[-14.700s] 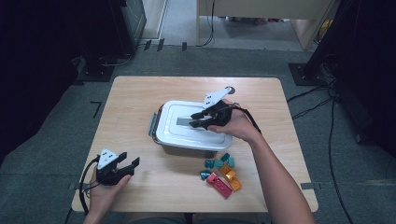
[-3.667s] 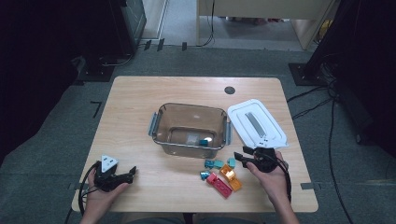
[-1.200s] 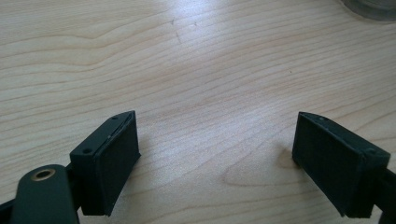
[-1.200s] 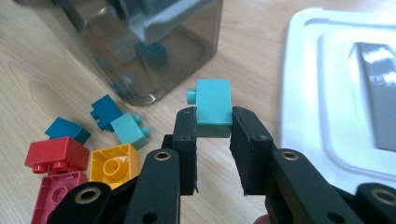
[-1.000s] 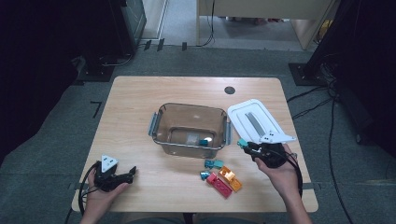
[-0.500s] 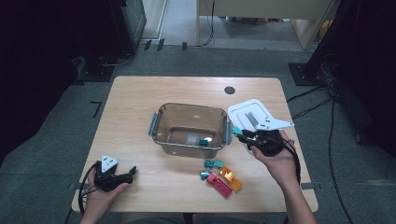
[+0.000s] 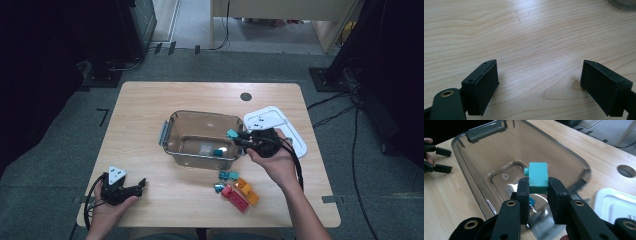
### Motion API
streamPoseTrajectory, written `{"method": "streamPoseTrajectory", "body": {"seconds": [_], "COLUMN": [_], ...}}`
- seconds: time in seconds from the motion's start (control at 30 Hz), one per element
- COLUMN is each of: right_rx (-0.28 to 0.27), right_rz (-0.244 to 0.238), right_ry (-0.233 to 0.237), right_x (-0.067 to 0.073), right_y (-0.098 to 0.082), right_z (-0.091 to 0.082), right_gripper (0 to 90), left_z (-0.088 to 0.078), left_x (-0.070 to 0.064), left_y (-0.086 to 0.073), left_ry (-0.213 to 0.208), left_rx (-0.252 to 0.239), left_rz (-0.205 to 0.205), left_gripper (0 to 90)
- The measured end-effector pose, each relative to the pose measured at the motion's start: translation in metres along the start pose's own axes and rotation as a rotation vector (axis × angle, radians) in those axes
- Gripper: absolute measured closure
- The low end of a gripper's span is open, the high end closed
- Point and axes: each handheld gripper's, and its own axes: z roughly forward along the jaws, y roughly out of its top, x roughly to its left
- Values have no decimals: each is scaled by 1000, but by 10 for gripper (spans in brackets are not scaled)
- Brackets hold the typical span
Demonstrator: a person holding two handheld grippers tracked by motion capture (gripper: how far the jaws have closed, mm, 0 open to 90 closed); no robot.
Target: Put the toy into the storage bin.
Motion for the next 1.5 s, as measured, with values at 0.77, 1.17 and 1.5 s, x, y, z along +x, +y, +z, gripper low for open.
{"method": "streamPoseTrajectory", "body": {"seconds": [0.77,1.17,1.5], "right_rx": [57,19,-17], "right_rz": [32,33,66], "right_ry": [57,48,12], "right_x": [10,8,1], "right_y": [16,13,-9], "right_z": [41,21,-7], "right_gripper": [615,605,545], "left_z": [0,0,0], "left_x": [0,0,0], "left_y": [0,0,0], "left_ry": [0,0,0], "left_rx": [0,0,0], "left_rz": [0,0,0], "left_gripper": [146,146,146]}}
